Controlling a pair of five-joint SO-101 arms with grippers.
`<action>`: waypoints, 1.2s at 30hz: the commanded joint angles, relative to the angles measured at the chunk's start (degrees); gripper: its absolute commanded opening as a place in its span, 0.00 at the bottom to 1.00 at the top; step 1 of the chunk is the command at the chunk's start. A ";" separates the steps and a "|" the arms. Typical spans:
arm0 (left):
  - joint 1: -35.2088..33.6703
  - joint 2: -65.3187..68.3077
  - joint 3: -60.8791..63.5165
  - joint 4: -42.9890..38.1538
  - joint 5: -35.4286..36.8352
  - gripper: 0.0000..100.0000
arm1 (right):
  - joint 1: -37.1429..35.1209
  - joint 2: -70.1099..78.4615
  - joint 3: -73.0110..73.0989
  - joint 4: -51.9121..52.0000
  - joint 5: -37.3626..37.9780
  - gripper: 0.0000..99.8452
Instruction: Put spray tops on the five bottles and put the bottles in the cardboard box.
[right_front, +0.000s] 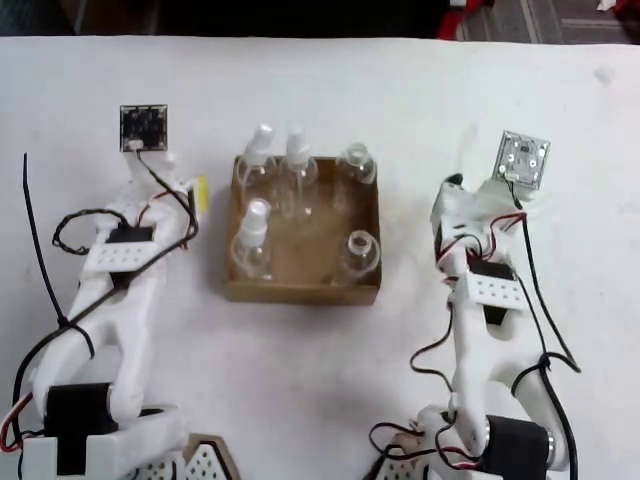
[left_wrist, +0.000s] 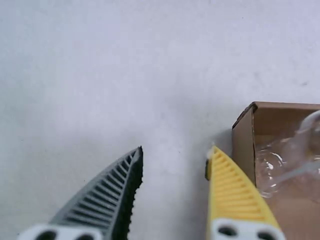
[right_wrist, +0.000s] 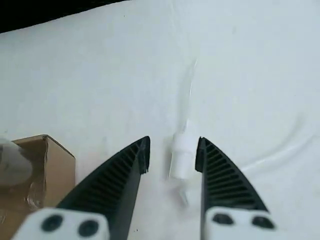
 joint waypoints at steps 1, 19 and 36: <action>0.40 -1.54 -0.18 -1.49 -0.70 0.20 | 0.75 -0.04 -0.44 -1.71 7.56 0.13; -0.40 -1.98 -0.18 -1.14 -0.62 0.20 | 1.01 15.34 -16.00 10.68 8.44 0.13; -0.22 -1.54 -0.35 -1.58 -0.70 0.20 | -0.92 22.02 -50.29 53.14 43.34 0.13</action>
